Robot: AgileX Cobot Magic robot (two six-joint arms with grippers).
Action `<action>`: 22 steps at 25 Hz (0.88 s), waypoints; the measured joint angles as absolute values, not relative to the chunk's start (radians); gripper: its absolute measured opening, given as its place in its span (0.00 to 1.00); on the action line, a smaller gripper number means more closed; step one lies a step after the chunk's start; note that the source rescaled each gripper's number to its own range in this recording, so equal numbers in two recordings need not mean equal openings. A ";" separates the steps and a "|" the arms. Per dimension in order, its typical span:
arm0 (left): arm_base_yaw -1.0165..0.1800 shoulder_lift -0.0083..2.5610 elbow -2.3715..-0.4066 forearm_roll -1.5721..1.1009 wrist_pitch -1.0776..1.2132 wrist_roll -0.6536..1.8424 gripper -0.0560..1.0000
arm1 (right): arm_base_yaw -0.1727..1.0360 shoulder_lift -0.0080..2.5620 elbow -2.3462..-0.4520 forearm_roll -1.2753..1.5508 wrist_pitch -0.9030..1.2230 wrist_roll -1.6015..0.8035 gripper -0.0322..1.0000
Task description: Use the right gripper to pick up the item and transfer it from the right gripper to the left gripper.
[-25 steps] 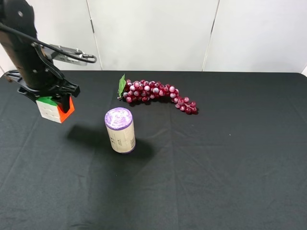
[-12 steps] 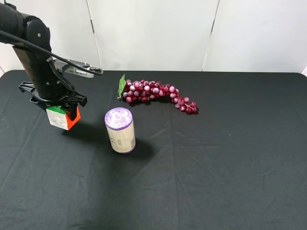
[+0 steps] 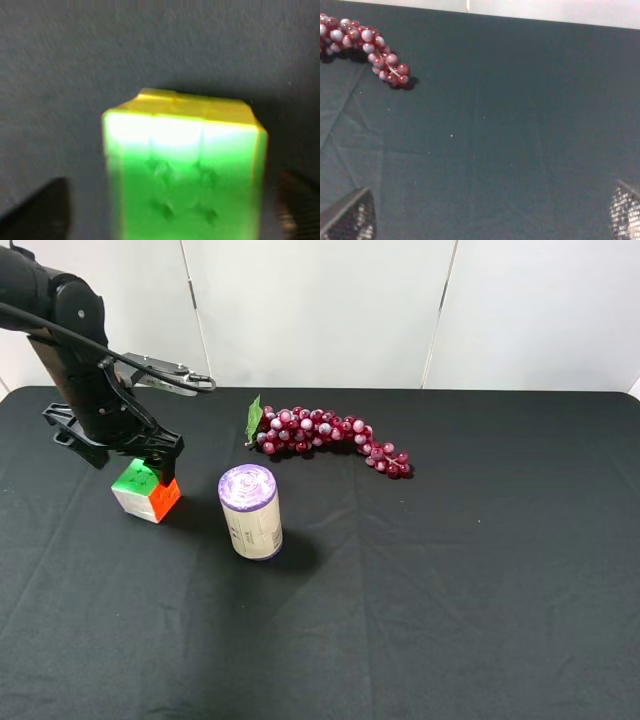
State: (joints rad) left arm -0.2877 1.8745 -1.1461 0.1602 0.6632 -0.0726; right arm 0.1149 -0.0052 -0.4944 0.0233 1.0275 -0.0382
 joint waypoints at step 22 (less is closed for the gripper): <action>-0.288 1.870 -1.369 0.180 1.069 -0.074 1.00 | 0.115 -0.005 -0.494 0.023 1.027 -0.038 1.00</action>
State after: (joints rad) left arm -0.2877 1.8701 -1.3688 0.1804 1.0686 -0.0735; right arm 0.1149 -0.0052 -0.4944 0.0233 1.0275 -0.0382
